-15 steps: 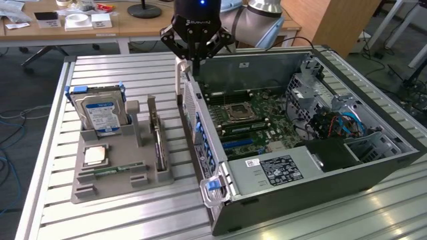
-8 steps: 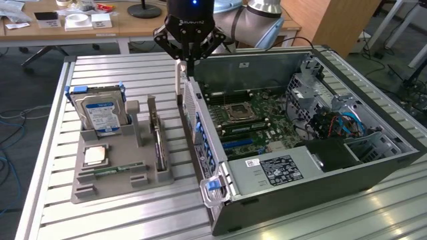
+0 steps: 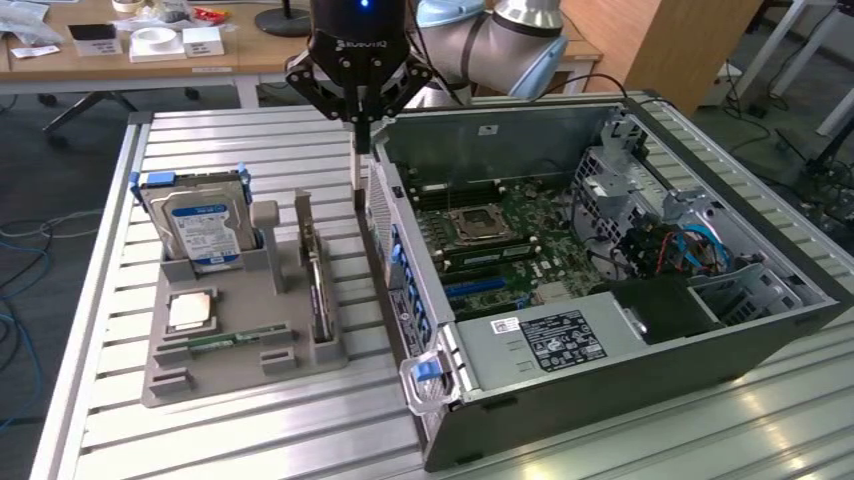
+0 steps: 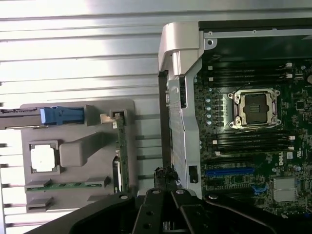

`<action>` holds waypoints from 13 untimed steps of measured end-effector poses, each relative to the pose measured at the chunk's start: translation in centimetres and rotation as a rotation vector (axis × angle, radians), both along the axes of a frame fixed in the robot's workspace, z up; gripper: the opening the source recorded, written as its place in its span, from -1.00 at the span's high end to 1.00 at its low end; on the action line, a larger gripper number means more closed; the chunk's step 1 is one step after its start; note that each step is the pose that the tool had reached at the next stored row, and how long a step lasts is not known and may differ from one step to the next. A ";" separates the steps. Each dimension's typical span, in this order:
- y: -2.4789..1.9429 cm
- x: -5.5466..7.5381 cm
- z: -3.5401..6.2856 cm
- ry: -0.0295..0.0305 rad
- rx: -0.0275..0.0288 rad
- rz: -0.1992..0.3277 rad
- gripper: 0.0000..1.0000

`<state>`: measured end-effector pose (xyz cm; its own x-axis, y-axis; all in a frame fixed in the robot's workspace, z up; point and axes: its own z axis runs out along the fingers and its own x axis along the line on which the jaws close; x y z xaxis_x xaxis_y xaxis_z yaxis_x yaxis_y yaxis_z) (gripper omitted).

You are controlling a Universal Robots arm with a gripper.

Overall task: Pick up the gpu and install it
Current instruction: 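Reach for the gpu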

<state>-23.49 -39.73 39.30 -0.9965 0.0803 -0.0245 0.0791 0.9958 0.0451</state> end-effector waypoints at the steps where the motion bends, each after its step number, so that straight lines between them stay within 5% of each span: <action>1: 0.02 -0.2 0.00 0.0000 0.0000 -0.001 0.79; 13: 0.14 -2.8 -0.02 0.0000 0.0000 -0.010 0.79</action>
